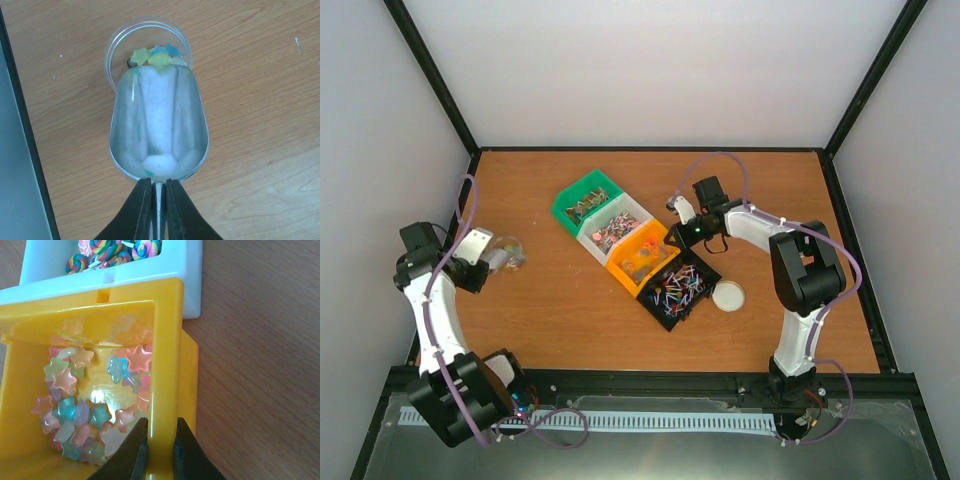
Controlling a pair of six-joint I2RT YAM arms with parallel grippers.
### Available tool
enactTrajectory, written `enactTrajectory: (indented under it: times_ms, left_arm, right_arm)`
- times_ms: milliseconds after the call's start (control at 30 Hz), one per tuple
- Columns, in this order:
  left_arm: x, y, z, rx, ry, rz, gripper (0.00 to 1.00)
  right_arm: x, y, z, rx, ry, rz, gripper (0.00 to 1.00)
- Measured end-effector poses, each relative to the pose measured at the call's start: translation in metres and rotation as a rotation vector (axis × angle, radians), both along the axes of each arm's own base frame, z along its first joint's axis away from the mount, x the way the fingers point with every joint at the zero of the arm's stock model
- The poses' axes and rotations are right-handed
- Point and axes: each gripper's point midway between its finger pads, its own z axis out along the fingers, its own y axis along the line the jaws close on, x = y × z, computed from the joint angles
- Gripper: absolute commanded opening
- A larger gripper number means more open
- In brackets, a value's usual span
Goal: Pack the candies
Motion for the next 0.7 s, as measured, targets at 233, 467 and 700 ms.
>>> enactTrajectory:
  times_ms: [233,467,700]
  left_arm:
    - [-0.004,-0.001,0.003,0.032,-0.005,-0.031,0.01]
    - [-0.006,-0.002,0.006,0.065,-0.015,-0.077,0.01]
    - [-0.008,-0.012,0.021,0.117,-0.088,-0.169,0.01]
  right_arm:
    - [-0.002,-0.001,0.000,0.001,0.000,0.000,0.03]
    - [-0.005,-0.001,0.000,0.001,0.001,0.001,0.03]
    - [-0.010,-0.004,0.000,0.000,0.002,0.001,0.03]
